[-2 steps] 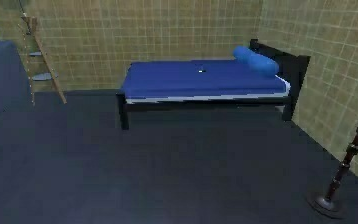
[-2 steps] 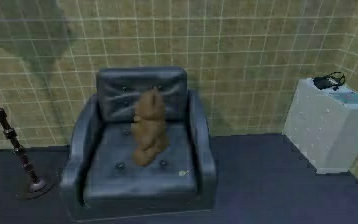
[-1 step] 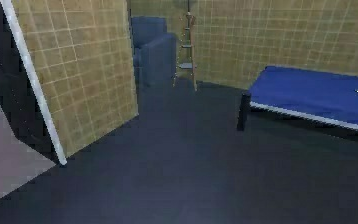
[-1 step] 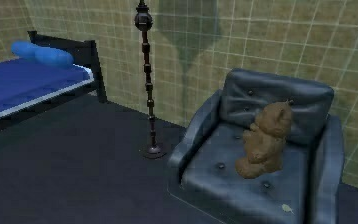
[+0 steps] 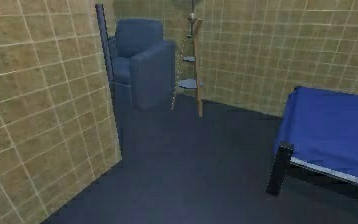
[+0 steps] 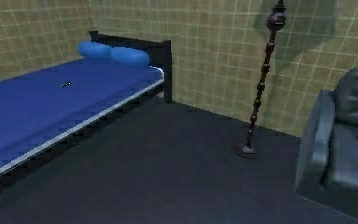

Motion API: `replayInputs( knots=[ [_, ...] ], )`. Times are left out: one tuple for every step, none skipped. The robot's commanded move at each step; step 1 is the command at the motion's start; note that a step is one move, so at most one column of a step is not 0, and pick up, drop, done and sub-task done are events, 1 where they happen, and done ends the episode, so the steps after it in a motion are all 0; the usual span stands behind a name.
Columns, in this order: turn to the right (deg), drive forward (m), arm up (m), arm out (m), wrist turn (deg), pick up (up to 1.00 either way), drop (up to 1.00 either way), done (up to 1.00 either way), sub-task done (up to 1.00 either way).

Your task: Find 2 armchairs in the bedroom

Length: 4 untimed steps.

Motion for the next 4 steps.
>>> replayInputs(
  knots=[
    [0.0,1.0,0.0,0.0,0.0,0.0,0.0,0.0,0.0],
    [0.0,0.6,0.0,0.0,0.0,0.0,0.0,0.0,0.0],
    [-12.0,0.0,0.0,0.0,0.0,0.0,0.0,0.0,0.0],
    [0.0,0.4,0.0,0.0,0.0,0.0,0.0,0.0,0.0]
  ],
)
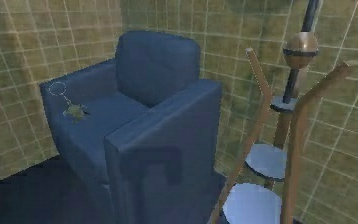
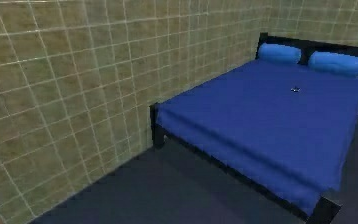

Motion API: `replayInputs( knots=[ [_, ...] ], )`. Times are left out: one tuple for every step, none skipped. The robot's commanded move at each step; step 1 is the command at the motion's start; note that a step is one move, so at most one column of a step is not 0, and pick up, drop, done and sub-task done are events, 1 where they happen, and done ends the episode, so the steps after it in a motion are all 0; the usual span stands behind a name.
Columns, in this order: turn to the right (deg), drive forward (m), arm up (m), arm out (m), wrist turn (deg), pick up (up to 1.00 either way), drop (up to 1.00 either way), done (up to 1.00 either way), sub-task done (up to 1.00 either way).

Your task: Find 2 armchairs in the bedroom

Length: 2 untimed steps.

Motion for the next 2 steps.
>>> replayInputs(
  knots=[
    [-15.0,0.0,0.0,0.0,0.0,0.0,0.0,0.0,0.0],
    [0.0,0.0,0.0,0.0,0.0,0.0,0.0,1.0,0.0]
  ],
)
